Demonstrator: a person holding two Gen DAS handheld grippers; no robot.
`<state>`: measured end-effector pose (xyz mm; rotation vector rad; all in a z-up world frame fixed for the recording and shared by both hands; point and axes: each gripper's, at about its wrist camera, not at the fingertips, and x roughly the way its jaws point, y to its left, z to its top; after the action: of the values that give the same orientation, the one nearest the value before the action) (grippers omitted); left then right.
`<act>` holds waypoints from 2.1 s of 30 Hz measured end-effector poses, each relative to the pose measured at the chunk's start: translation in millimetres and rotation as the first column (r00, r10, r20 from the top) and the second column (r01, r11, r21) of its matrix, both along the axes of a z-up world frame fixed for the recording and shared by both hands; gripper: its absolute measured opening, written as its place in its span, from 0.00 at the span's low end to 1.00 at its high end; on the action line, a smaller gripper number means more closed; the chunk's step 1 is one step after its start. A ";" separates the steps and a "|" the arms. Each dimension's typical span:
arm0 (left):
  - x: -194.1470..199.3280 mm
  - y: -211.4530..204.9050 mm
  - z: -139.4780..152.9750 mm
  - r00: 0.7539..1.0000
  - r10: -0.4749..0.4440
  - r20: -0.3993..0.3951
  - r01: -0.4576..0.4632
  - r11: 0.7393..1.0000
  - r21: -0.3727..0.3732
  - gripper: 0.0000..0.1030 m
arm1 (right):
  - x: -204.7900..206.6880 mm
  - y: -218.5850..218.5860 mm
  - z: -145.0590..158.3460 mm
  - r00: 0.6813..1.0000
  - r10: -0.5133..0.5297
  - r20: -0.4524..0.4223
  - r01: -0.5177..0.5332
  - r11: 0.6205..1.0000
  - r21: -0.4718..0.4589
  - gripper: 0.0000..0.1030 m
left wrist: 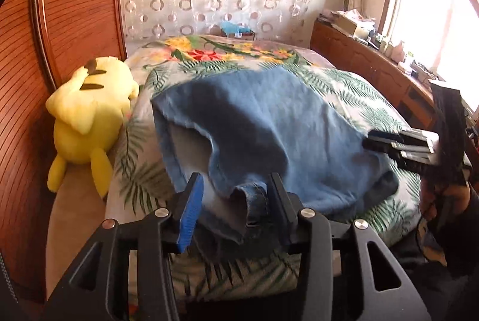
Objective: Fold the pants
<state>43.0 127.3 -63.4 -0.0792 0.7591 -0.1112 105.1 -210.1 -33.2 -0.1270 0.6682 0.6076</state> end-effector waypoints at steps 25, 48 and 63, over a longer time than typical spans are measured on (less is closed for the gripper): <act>65.2 23.9 -31.2 0.996 -0.009 -0.085 0.009 1.000 0.002 0.02 | 85.0 24.0 -19.8 0.997 0.023 -0.079 -0.027 0.998 -0.055 0.46; 42.3 -7.6 4.4 0.999 -0.043 -0.019 0.044 0.999 0.032 0.48 | 94.0 24.1 -23.2 0.987 0.039 -0.157 -0.042 0.999 -0.019 0.45; 20.3 28.7 24.7 0.999 0.039 0.015 -0.039 0.999 0.026 0.48 | 42.5 55.4 62.0 0.989 0.147 -0.014 -0.146 0.988 0.055 0.06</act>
<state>63.3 156.0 -38.7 -0.0680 0.7437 -0.0648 147.6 -154.7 28.8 -0.1210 0.6633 0.7688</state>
